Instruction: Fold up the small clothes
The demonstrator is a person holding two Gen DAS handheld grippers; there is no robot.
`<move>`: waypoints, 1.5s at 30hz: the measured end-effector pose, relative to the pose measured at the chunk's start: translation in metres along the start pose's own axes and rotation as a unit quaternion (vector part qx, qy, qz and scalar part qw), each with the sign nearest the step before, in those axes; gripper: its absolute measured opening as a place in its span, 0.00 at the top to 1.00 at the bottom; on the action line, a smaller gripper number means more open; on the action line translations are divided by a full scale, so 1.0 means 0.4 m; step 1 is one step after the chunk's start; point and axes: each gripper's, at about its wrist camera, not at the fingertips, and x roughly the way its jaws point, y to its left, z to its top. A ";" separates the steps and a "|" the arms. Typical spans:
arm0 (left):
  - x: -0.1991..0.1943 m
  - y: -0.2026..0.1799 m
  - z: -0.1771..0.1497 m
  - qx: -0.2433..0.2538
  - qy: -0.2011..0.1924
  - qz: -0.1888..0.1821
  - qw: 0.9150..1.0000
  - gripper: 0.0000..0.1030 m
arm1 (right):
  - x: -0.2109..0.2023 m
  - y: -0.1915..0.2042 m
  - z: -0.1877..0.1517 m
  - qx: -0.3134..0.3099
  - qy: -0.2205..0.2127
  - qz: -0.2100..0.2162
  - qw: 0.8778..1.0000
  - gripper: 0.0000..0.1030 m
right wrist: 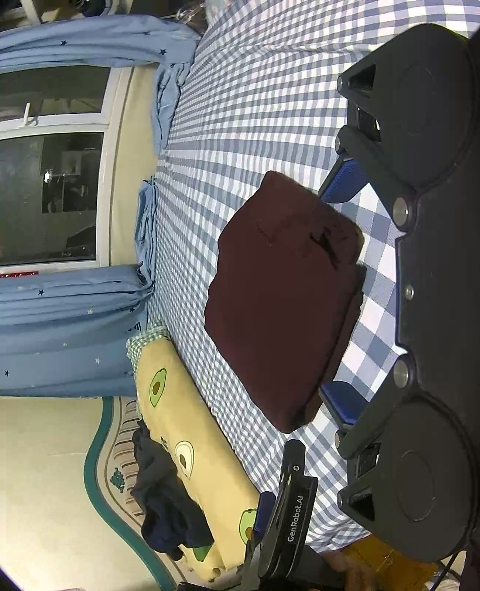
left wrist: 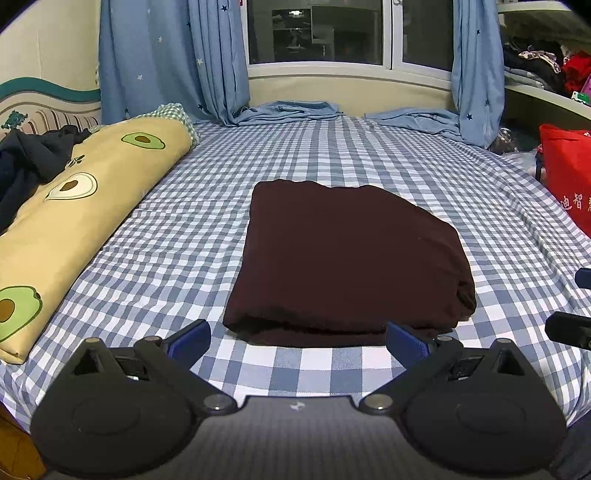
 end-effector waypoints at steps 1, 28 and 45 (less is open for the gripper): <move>0.003 -0.001 0.001 -0.002 0.001 0.000 1.000 0.01 | 0.000 -0.003 -0.001 0.003 0.001 0.002 1.000 0.01; 0.039 0.014 -0.008 -0.008 0.011 -0.002 1.000 0.01 | 0.035 -0.013 0.004 -0.004 0.027 -0.011 1.000 0.01; 0.000 0.031 -0.027 -0.003 0.009 0.016 1.000 0.01 | -0.014 0.001 -0.024 0.009 0.042 -0.034 0.999 0.01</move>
